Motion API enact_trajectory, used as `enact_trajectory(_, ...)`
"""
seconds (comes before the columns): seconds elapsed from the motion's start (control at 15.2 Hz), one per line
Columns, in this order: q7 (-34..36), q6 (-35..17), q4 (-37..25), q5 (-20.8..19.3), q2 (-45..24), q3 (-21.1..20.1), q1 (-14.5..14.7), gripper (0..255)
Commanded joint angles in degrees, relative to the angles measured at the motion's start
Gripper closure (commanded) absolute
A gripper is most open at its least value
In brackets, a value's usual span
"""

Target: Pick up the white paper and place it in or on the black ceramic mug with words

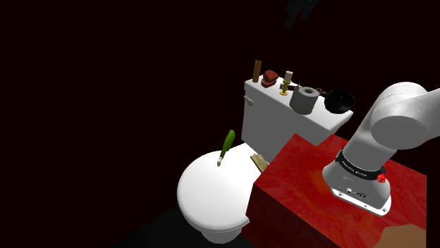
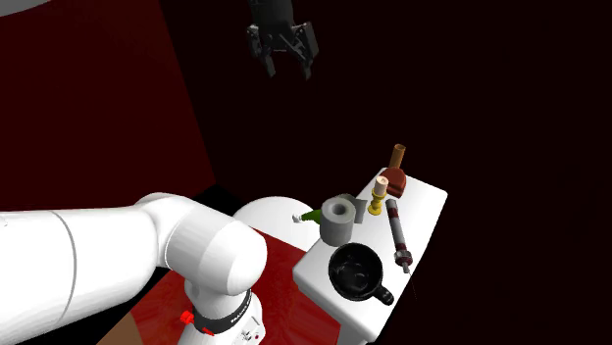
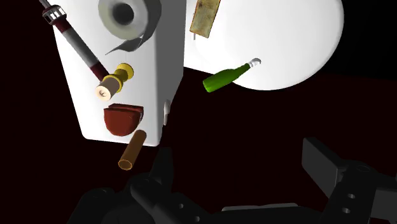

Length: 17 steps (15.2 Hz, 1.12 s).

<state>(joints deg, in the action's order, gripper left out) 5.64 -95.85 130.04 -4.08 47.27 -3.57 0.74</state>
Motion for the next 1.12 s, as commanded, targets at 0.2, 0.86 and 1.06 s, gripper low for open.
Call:
enact_trajectory(0.2,-2.4,-2.8,5.1,-0.7,1.0,2.7,-0.3,0)
enact_trajectory(0.86,-10.8,-12.7,19.1,-4.5,0.6,12.4,-3.0,0)
enact_trajectory(1.06,-13.5,-16.1,22.4,-6.1,-0.9,15.5,-4.2,0)
